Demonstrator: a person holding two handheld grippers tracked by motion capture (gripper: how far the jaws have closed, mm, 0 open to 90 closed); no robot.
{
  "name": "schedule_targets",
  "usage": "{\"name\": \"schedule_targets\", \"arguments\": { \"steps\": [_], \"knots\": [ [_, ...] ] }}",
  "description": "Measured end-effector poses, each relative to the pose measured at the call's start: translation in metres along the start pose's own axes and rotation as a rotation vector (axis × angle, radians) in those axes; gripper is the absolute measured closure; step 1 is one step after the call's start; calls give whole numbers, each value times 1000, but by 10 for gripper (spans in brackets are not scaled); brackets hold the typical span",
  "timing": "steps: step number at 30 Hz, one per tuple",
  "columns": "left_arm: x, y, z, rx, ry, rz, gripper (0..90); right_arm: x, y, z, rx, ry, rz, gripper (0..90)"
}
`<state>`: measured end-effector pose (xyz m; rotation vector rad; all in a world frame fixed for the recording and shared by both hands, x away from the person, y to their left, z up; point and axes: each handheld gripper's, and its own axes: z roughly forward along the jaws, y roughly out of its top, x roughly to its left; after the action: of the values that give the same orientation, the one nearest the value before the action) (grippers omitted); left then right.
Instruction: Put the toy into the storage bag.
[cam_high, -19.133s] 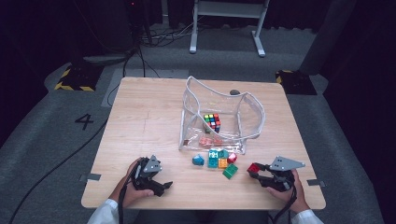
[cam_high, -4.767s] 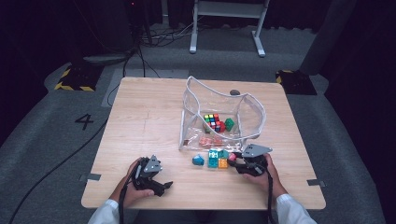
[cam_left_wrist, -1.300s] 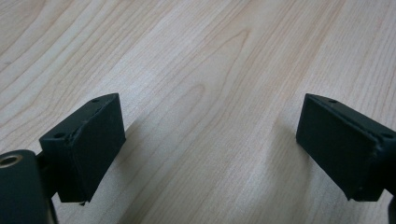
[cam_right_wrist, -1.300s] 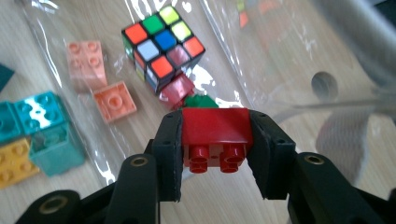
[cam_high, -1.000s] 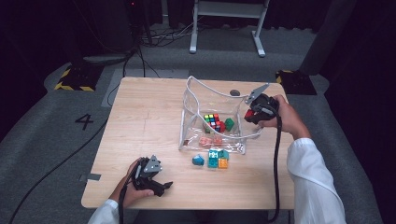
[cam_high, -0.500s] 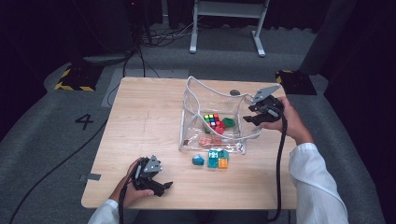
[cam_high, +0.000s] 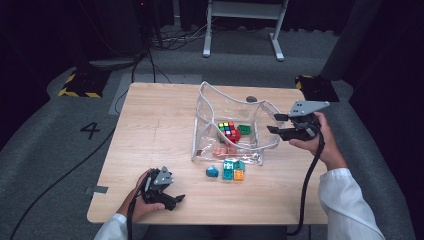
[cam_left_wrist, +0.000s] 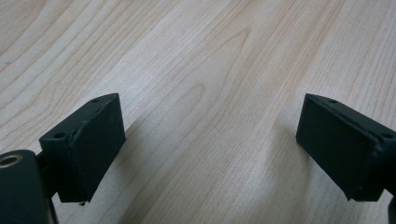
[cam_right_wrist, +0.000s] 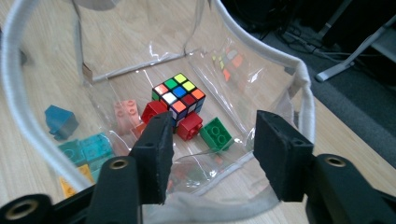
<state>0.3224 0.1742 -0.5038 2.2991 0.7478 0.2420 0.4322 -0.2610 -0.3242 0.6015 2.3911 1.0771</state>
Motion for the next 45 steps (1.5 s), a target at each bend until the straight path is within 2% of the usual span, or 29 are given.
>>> {"name": "schedule_targets", "arguments": {
  "steps": [6,10,21,24,26,32,45],
  "knots": [
    [0,0,0,0,0,0,81,9,-15,-23,-61,-16,37,456],
    [0,0,0,0,0,0,81,15,-25,-34,-85,-16,39,446],
    [0,0,0,0,0,0,81,29,-54,-39,-84,-8,57,405],
    [0,0,0,1,1,0,81,36,-70,-33,-81,4,72,382],
    [0,0,0,0,0,0,81,37,-72,-32,-77,6,75,383],
    [0,0,0,2,0,2,81,51,-93,-13,-49,60,101,376],
    [0,0,0,0,0,0,81,87,-115,28,21,165,73,358]
  ]
}}
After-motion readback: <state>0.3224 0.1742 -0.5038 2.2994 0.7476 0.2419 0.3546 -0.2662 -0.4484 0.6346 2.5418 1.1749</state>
